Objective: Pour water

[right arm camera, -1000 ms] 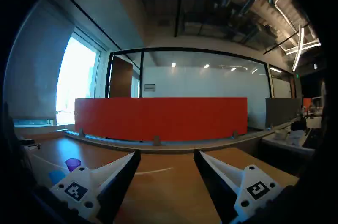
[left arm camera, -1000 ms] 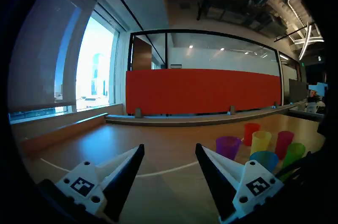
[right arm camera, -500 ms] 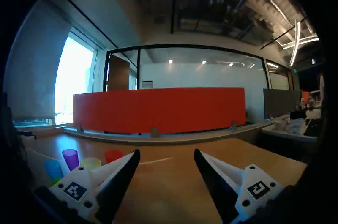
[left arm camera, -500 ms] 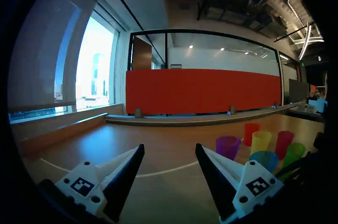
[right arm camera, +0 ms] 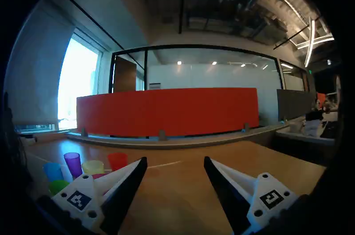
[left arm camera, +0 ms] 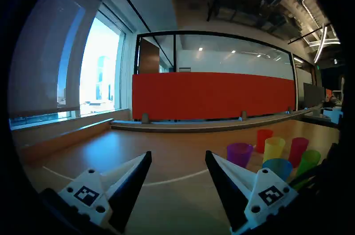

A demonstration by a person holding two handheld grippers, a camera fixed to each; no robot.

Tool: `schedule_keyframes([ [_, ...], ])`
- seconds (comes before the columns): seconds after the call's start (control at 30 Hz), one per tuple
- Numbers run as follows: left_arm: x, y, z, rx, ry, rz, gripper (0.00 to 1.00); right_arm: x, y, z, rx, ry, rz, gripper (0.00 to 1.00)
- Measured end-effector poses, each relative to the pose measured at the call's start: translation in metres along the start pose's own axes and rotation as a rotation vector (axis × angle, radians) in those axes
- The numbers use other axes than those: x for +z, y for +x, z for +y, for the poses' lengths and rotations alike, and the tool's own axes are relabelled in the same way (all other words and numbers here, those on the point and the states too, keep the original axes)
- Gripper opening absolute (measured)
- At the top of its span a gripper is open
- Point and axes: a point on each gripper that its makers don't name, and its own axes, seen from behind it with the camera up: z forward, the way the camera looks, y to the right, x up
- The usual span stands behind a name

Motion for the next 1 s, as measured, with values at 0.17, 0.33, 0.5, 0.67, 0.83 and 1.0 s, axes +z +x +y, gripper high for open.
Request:
schedule_keyframes([
  [0.17,0.000,0.000,0.000,0.000,0.000,0.000,0.89,0.001,-0.002,0.000,-0.010,-0.002,-0.002,0.99],
  [0.33,0.000,0.000,0.000,0.000,0.000,0.000,0.89,0.001,-0.004,0.000,-0.011,-0.002,-0.009,0.99],
  [0.5,0.000,0.000,0.000,0.000,0.000,0.000,0.89,0.002,-0.009,-0.001,-0.009,-0.001,-0.022,0.99],
  [0.67,0.000,0.000,0.000,0.000,0.000,0.000,0.89,0.001,-0.012,-0.001,-0.017,-0.004,-0.029,0.99],
  [0.83,-0.001,0.000,0.000,0.000,0.000,0.000,0.89,0.002,-0.017,0.001,-0.022,-0.010,-0.042,0.99],
  [1.0,-0.001,0.000,0.000,0.000,0.000,0.000,0.89,0.002,-0.020,0.004,-0.022,-0.015,-0.052,0.99],
])
